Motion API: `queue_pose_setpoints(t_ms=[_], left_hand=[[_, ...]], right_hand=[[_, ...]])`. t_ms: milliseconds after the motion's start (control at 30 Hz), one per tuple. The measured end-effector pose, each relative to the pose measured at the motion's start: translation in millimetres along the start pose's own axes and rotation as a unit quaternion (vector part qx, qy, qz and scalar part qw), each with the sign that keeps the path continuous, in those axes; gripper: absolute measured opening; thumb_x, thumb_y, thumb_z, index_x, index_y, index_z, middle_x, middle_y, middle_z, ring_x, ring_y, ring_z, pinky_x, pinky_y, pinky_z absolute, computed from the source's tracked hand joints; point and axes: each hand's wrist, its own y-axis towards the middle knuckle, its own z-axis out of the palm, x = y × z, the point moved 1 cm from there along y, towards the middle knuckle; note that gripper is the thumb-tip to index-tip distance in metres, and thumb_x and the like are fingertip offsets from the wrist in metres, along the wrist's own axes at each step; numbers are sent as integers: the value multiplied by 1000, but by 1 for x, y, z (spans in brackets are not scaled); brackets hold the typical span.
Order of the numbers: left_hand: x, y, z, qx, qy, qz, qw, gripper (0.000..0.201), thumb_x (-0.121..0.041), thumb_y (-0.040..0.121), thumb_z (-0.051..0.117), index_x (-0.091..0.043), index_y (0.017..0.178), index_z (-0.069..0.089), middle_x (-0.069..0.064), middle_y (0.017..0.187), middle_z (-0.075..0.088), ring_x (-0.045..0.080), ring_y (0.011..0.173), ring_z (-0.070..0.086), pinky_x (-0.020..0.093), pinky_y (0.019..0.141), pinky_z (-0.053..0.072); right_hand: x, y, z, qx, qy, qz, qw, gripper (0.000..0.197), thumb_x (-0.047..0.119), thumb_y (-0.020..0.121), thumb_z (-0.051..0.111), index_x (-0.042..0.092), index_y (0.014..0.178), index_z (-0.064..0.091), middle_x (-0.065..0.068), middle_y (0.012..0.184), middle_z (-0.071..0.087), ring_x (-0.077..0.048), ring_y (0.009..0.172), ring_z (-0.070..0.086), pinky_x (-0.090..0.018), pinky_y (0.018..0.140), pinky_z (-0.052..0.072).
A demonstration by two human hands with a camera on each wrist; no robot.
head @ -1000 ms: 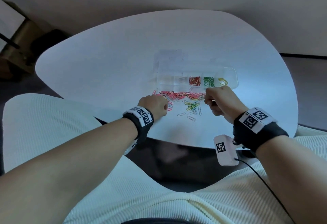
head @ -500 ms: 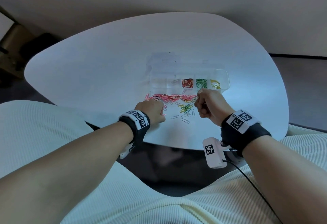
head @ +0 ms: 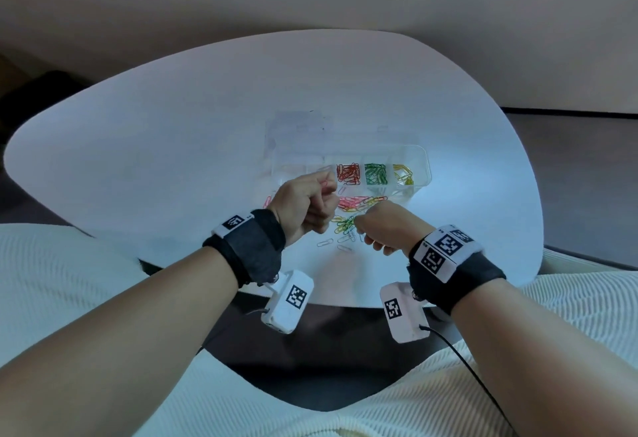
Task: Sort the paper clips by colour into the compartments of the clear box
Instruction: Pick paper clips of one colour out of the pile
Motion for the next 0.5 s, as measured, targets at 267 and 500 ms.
queue_pose_setpoints(t_ms=[267,500], left_hand=[[-35,16,37,162,-139,2,977,23,-1,60,29,-18,71,19,0,56,17,13,51,11,23,47,12],[-20,19,10,-105,172,-107,974,37,-25,85,48,-20,52,32,-1,51,24,15,44,13,19,45,13]], right_hand=[[-2,8,-14,-59,74,-32,995,21,19,88,49,4,80,61,-10,72,60,-17,55,50,-25,48,40],[-5,17,-13,-61,7,-36,997,19,17,83,48,4,74,60,-12,69,60,-21,58,59,-34,63,51]])
